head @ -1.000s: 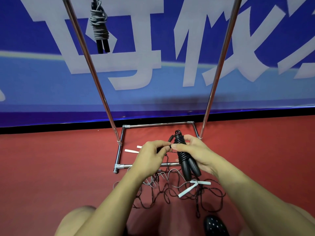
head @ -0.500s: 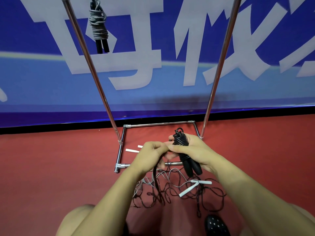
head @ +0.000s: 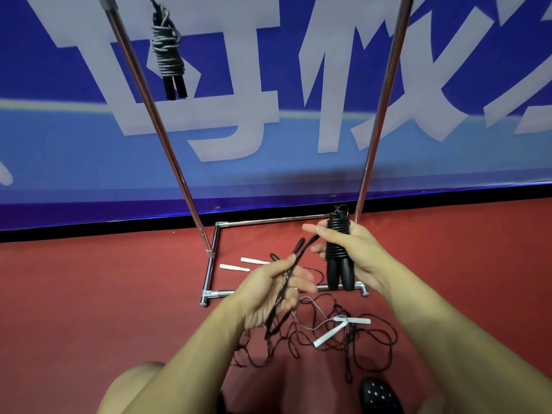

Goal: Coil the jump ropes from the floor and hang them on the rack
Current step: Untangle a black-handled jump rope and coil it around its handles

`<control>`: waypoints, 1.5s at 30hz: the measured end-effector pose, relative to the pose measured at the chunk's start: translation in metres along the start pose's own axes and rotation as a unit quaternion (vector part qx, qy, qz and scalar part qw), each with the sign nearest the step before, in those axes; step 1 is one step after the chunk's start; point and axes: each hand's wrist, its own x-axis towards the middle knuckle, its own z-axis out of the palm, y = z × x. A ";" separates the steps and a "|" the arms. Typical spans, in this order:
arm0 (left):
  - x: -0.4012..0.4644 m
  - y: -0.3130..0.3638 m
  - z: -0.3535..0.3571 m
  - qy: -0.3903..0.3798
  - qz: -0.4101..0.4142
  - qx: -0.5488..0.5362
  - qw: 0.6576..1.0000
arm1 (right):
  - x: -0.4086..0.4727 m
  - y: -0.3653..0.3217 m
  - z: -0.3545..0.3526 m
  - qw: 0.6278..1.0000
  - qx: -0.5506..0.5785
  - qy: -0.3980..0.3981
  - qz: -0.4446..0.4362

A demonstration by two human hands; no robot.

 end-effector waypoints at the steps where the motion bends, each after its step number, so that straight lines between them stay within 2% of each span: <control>1: 0.001 0.001 0.001 0.022 0.023 -0.013 0.999 | 0.000 -0.001 0.001 1.000 0.003 0.002 -0.002; 4: 0.004 0.001 0.000 0.054 0.066 -0.030 0.996 | -0.001 -0.002 0.001 1.000 0.009 0.007 -0.009; 8: 0.009 -0.001 -0.005 0.121 0.123 0.095 0.980 | 0.000 -0.001 -0.002 0.999 -0.028 0.018 -0.004; 10: 0.007 0.002 -0.007 0.175 0.168 0.198 0.950 | 0.000 0.000 -0.003 0.997 -0.066 0.026 0.007; 12: 0.005 0.004 -0.011 0.224 0.207 0.312 0.900 | 0.000 0.002 -0.002 0.994 -0.101 0.030 0.012; 14: 0.004 0.004 -0.014 0.248 0.231 0.403 0.850 | 0.001 0.005 0.000 0.992 -0.117 0.041 0.011; 15: 0.004 0.005 -0.014 0.252 0.235 0.421 0.839 | 0.002 0.006 0.000 0.992 -0.115 0.047 0.010; 19: 0.003 0.006 -0.009 0.277 0.229 0.369 0.857 | 0.008 0.010 -0.002 0.995 -0.088 0.046 0.022; 24: 0.005 0.006 -0.017 0.303 0.234 0.308 0.871 | 0.010 0.009 -0.001 0.993 0.049 0.000 0.109; 26: 0.006 0.007 -0.020 0.301 0.241 0.282 0.878 | 0.009 0.007 -0.003 0.989 0.068 -0.011 0.129; 33: 0.009 0.005 -0.020 0.313 0.271 0.304 0.858 | 0.008 0.015 0.000 0.997 -0.039 0.011 0.073; 37: 0.006 0.006 -0.013 0.286 0.284 0.308 0.862 | 0.009 0.022 0.003 0.988 -0.128 0.064 0.062; 41: 0.006 0.005 -0.010 0.266 0.288 0.305 0.868 | 0.008 0.028 0.007 0.989 -0.131 0.014 0.074; 45: 0.008 0.003 -0.016 0.275 0.281 0.311 0.865 | 0.007 0.027 0.009 0.982 -0.180 -0.011 0.052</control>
